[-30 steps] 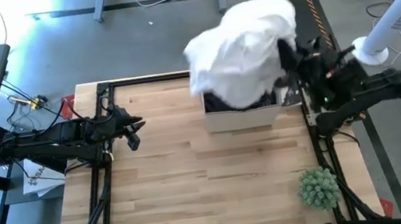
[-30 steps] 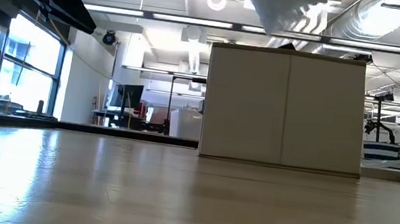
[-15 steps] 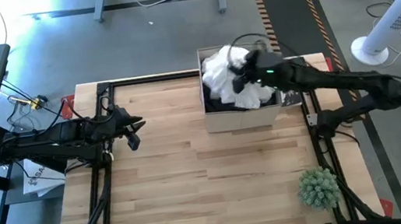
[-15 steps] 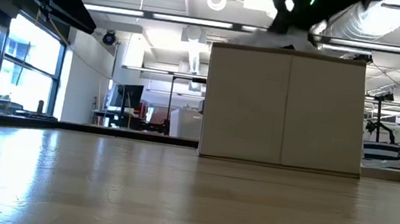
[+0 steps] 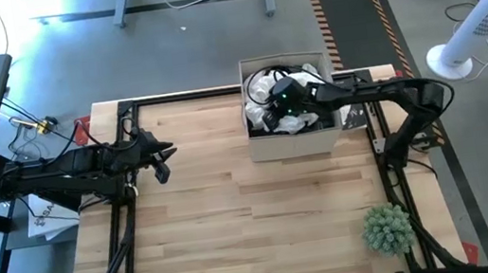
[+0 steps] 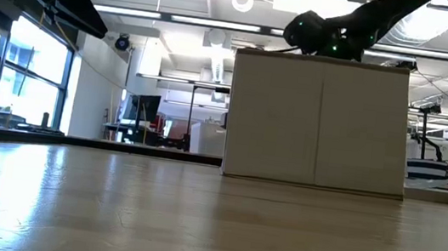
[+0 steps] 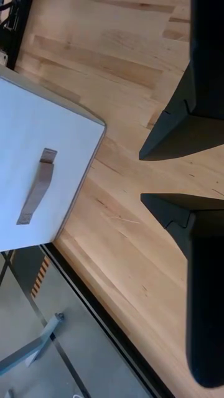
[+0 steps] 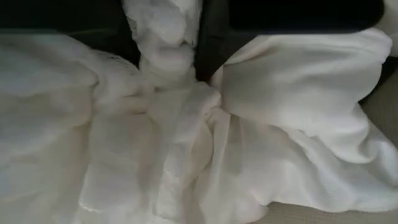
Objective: Sort clothes
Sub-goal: Put the white shirt into the laundry organizer, then return to Home Position
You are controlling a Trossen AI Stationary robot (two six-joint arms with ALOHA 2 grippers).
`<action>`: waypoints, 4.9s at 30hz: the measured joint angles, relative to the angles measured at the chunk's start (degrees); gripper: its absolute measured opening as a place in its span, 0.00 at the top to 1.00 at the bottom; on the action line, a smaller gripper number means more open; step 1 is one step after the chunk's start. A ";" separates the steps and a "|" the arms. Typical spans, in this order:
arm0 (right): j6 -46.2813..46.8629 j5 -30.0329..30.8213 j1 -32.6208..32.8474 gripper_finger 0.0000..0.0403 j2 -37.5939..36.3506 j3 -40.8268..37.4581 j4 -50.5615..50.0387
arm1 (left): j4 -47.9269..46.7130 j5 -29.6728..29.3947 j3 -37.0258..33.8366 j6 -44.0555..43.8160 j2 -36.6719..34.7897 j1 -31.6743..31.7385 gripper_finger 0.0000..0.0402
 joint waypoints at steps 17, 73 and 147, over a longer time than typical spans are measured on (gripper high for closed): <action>-4.73 -2.55 0.15 0.50 -9.55 28.43 -26.03 | -0.04 0.00 0.00 -0.01 -0.01 -0.02 0.77; -2.01 1.46 -1.92 0.51 -0.87 -1.03 11.30 | -0.39 -0.08 0.00 0.00 -0.01 -0.02 0.77; 0.00 -11.82 25.68 0.70 -66.87 -59.35 49.68 | 45.63 18.81 -36.50 17.90 -32.58 -0.82 0.93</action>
